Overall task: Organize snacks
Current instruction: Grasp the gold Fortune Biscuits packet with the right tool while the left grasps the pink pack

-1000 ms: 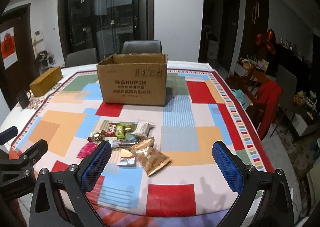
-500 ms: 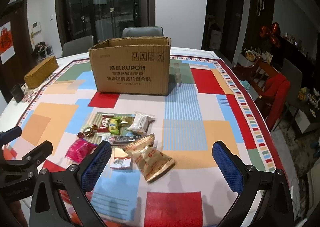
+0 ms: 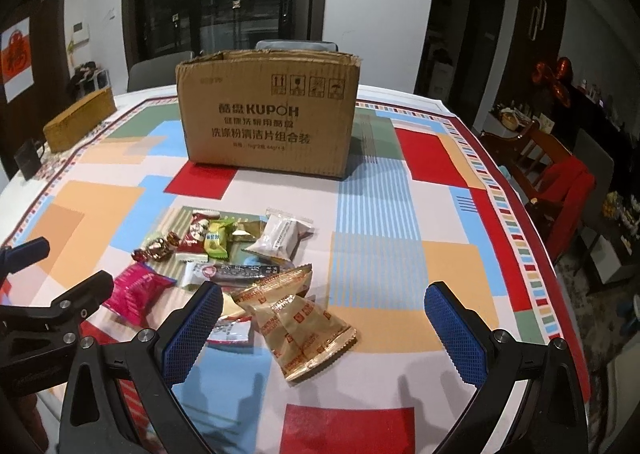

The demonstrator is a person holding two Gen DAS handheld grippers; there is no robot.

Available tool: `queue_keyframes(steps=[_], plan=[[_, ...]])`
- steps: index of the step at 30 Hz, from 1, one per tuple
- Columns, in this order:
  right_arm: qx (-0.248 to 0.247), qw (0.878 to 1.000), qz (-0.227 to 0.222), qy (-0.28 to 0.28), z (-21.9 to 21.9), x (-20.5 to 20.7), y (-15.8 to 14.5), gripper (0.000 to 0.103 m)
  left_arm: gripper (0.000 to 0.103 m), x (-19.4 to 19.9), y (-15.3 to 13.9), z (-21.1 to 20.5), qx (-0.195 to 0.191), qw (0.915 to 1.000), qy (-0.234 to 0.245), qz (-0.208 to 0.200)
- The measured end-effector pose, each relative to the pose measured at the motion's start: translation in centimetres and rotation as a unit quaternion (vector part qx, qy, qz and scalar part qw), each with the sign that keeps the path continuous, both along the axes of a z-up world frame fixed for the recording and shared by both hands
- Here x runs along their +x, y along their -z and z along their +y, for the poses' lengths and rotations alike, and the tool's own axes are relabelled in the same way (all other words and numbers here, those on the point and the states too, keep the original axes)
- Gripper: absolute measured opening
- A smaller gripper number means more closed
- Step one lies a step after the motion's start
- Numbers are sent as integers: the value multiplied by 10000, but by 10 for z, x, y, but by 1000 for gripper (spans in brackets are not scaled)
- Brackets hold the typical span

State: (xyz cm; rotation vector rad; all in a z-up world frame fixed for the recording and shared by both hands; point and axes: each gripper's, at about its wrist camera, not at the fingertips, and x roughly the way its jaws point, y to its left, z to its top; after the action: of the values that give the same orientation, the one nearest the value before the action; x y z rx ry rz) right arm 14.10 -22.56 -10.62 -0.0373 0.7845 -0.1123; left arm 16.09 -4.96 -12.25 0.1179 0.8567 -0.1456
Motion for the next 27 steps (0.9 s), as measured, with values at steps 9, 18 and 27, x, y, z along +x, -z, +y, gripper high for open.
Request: queue_keyframes(steps=[9,18,27], plan=[[-163,9995,153,-200,3,9,23,97,96,7,22,-4,107,9999,94,66],[-172,9982,412,-388,7,17,41,88,90,13,37,-7,165,9997,169,92],[-127,9967,579,-558,10,26,53,80,80,21,48,-10,160,9994,222,226]])
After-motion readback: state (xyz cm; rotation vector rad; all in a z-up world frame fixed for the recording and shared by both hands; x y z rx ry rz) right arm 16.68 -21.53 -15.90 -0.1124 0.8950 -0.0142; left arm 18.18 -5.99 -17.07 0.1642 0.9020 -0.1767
